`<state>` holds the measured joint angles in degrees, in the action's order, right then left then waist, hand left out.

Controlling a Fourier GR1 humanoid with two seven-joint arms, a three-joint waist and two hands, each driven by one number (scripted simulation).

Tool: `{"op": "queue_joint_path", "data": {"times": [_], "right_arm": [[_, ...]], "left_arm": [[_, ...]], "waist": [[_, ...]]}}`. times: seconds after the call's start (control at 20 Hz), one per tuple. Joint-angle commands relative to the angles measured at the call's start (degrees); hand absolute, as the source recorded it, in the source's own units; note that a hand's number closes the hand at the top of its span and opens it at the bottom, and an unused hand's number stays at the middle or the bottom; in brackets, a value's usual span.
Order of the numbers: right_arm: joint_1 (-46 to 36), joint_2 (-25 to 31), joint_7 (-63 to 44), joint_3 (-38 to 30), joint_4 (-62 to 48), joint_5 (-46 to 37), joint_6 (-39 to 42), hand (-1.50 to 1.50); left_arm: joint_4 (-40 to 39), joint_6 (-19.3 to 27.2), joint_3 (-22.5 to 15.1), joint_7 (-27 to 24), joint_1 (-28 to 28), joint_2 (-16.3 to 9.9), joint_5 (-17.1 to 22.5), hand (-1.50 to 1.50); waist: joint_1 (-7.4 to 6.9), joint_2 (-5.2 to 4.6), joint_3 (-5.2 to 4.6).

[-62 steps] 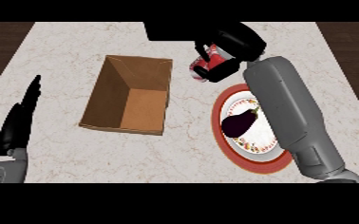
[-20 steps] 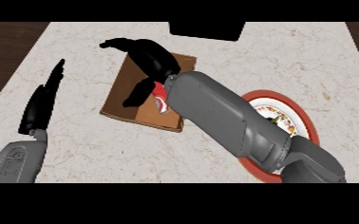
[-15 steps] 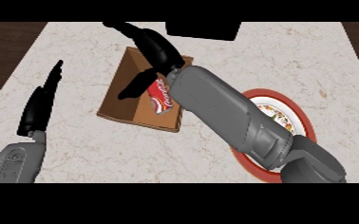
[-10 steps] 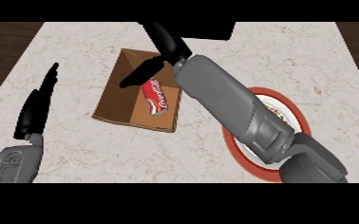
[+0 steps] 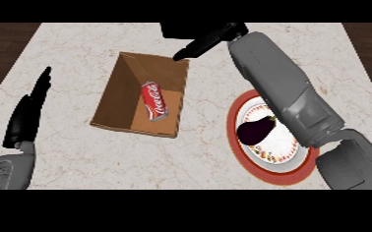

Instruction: Pick the can from the plate and place it in the cardboard box

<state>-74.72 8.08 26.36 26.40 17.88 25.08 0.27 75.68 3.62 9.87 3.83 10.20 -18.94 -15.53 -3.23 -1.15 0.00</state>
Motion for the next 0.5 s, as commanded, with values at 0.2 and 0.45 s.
{"op": "queue_joint_path", "data": {"times": [0.2, 0.45], "right_arm": [[1.6, 11.5, 9.2, -1.9, -8.1, -1.9, 12.0, -1.5], [0.5, 14.6, 11.1, 0.4, -10.8, -5.7, 18.7, -1.5]], "left_arm": [[1.4, 0.9, -0.4, 0.1, -1.2, 1.3, -0.4, 0.0], [2.6, -1.0, 0.1, -1.1, -2.4, -0.3, 0.3, 0.0]], "waist": [[-0.27, -0.34, 0.07], [-0.99, -0.32, 0.08]]}}
